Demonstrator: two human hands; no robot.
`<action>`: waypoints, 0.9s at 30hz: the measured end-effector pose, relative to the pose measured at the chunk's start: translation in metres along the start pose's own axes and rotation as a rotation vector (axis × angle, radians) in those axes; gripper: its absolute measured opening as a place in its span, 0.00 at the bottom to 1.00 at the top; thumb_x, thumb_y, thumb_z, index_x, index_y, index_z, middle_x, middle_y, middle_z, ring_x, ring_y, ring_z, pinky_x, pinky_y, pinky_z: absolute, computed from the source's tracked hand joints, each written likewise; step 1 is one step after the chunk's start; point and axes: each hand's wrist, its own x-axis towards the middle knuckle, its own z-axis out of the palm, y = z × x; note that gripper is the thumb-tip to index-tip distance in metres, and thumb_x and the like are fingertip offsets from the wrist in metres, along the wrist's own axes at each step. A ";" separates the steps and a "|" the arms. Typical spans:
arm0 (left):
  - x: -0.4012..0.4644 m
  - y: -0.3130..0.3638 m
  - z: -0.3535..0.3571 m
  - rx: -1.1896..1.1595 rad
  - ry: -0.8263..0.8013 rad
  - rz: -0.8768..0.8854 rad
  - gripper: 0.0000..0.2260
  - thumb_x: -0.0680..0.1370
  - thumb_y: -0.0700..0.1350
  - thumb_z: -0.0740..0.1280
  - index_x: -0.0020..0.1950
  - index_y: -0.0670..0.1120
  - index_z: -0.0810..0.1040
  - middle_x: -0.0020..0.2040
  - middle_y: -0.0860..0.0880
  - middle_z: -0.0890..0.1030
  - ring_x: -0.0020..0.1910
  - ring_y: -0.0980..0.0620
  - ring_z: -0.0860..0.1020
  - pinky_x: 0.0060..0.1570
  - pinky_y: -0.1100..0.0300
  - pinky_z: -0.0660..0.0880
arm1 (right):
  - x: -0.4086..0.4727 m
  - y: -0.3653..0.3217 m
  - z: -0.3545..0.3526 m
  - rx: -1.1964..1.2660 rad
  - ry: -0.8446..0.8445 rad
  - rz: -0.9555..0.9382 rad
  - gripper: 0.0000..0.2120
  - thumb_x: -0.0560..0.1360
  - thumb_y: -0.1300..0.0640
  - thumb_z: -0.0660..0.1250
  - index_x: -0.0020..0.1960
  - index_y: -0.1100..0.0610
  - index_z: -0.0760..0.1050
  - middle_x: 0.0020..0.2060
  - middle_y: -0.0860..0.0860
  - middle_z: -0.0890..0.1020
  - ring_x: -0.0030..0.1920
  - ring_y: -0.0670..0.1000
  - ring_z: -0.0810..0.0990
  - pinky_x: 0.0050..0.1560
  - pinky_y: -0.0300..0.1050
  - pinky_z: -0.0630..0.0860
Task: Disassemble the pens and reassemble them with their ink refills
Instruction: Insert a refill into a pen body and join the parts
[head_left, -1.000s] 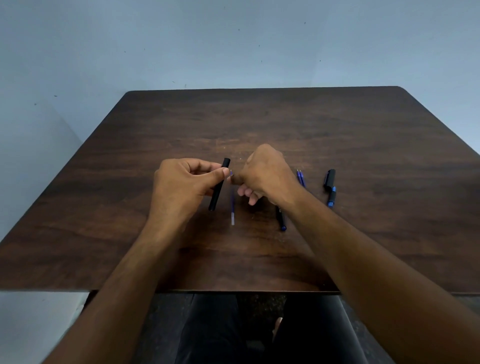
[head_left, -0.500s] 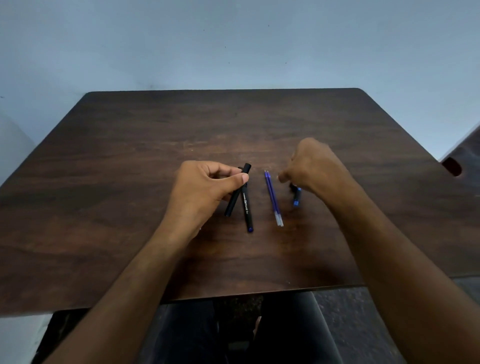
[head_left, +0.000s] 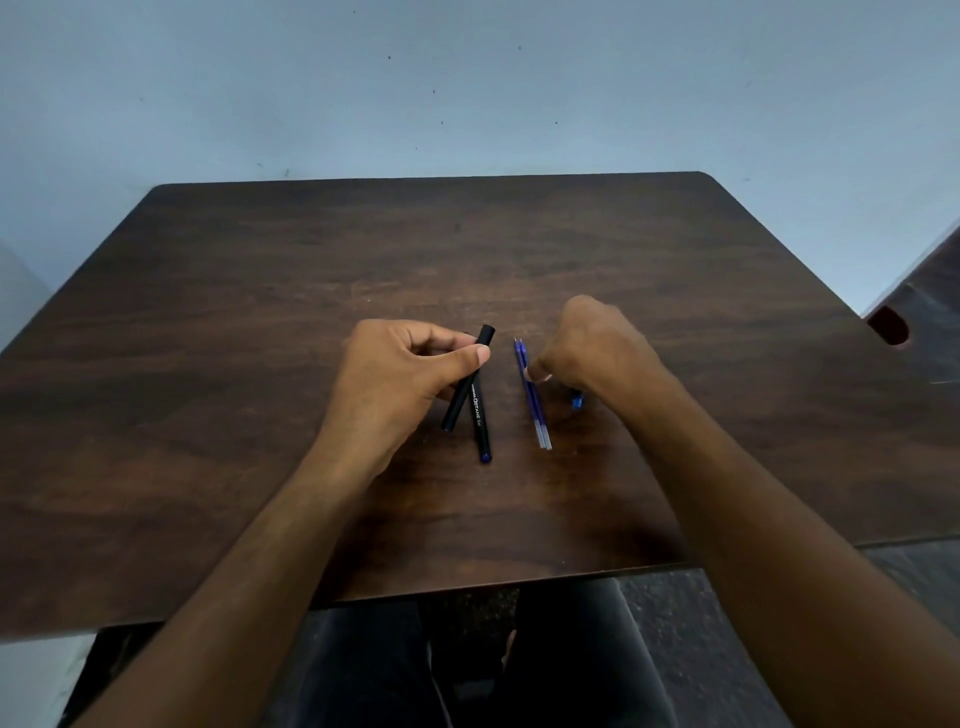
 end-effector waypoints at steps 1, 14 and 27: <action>0.000 0.000 0.000 0.001 0.000 -0.002 0.05 0.70 0.47 0.78 0.44 0.51 0.86 0.37 0.56 0.86 0.37 0.58 0.84 0.39 0.63 0.81 | 0.000 0.000 0.000 0.001 -0.004 0.001 0.20 0.69 0.51 0.79 0.37 0.55 0.67 0.39 0.53 0.77 0.38 0.54 0.77 0.44 0.54 0.79; 0.002 -0.001 -0.002 0.003 -0.014 0.002 0.04 0.70 0.47 0.78 0.43 0.51 0.87 0.37 0.55 0.86 0.37 0.56 0.84 0.40 0.61 0.81 | 0.002 -0.001 0.003 -0.023 0.031 0.009 0.17 0.70 0.52 0.78 0.37 0.56 0.70 0.36 0.53 0.78 0.34 0.54 0.77 0.27 0.48 0.67; 0.003 -0.005 0.004 -0.002 -0.015 -0.010 0.04 0.70 0.46 0.79 0.43 0.51 0.87 0.38 0.55 0.86 0.36 0.57 0.84 0.39 0.60 0.80 | -0.004 -0.008 0.007 -0.127 0.053 -0.053 0.17 0.73 0.50 0.74 0.36 0.54 0.68 0.35 0.52 0.75 0.33 0.52 0.73 0.31 0.48 0.68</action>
